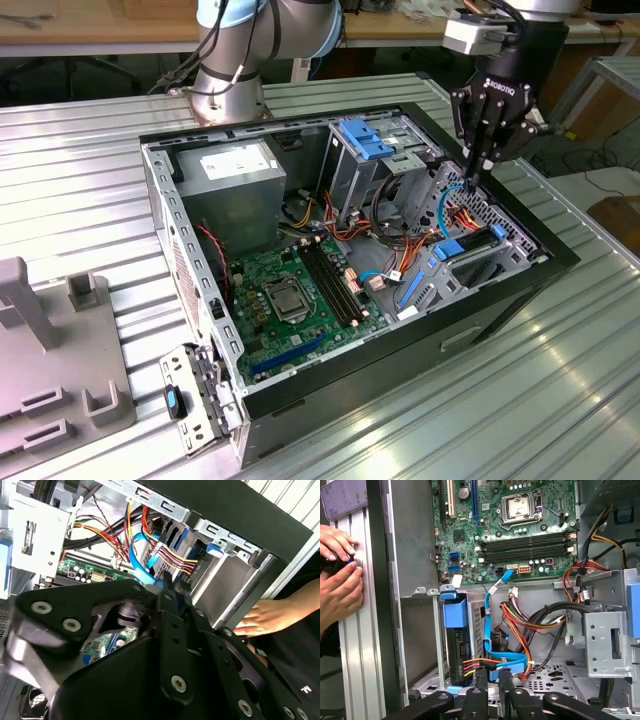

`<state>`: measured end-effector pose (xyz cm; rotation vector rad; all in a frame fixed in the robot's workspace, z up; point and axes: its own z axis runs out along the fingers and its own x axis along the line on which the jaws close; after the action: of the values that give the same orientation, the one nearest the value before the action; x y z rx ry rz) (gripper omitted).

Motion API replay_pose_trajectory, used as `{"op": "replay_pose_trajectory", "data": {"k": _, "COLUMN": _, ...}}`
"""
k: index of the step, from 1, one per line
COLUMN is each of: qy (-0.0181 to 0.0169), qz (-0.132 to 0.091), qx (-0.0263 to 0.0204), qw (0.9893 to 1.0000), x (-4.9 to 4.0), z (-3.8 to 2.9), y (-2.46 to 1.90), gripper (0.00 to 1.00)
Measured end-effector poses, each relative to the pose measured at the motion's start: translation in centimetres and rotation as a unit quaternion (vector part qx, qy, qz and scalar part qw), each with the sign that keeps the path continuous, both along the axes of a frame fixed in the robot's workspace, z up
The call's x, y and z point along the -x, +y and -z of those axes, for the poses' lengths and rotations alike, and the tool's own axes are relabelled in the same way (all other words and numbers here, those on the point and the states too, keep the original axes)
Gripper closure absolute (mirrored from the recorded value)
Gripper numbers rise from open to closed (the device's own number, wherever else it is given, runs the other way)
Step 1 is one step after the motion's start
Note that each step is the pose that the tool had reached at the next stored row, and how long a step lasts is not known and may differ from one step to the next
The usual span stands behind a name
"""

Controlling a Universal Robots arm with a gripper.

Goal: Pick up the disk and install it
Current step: 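Insert the first disk wire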

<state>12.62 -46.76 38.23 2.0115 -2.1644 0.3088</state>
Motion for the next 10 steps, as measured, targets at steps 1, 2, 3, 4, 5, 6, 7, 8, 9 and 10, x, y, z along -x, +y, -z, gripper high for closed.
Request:
{"op": "replay_pose_trajectory", "data": {"k": 1, "qy": 0.0, "qz": 0.0, "qx": 0.0049, "qw": 1.0, "x": 0.0, "z": 0.0, "y": 0.02, "gripper": 0.76}}
{"op": "replay_pose_trajectory", "data": {"k": 2, "qy": 0.0, "qz": 0.0, "qx": 0.0184, "qw": 0.9998, "x": -0.01, "z": 0.0, "y": 0.04, "gripper": 0.76}}
{"op": "replay_pose_trajectory", "data": {"k": 3, "qy": -0.0001, "qz": 0.0, "qx": 0.0383, "qw": 0.9993, "x": -0.01, "z": 0.0, "y": 0.12, "gripper": 0.76}}
{"op": "replay_pose_trajectory", "data": {"k": 4, "qy": -0.0001, "qz": 0.001, "qx": 0.0424, "qw": 0.9991, "x": 0.0, "z": 0.0, "y": 0.2, "gripper": 0.76}}
{"op": "replay_pose_trajectory", "data": {"k": 5, "qy": -0.0002, "qz": 0.001, "qx": 0.0427, "qw": 0.9991, "x": 0.0, "z": 0.0, "y": 0.21, "gripper": 0.76}}
{"op": "replay_pose_trajectory", "data": {"k": 6, "qy": -0.0001, "qz": 0.001, "qx": 0.0427, "qw": 0.9991, "x": 0.0, "z": 0.0, "y": 0.21, "gripper": 0.76}}
{"op": "replay_pose_trajectory", "data": {"k": 7, "qy": -0.0001, "qz": 0.001, "qx": 0.0427, "qw": 0.9991, "x": 0.0, "z": 0.0, "y": 0.21, "gripper": 0.76}}
{"op": "replay_pose_trajectory", "data": {"k": 8, "qy": -0.0001, "qz": 0.001, "qx": 0.0427, "qw": 0.9991, "x": 0.0, "z": 0.0, "y": 0.21, "gripper": 0.76}}
{"op": "replay_pose_trajectory", "data": {"k": 9, "qy": 0.0, "qz": 0.001, "qx": 0.0434, "qw": 0.9991, "x": 0.0, "z": 0.06, "y": 0.21, "gripper": 0.76}}
{"op": "replay_pose_trajectory", "data": {"k": 10, "qy": 0.0003, "qz": 0.001, "qx": 0.0442, "qw": 0.999, "x": 0.04, "z": 0.18, "y": 0.21, "gripper": 0.76}}
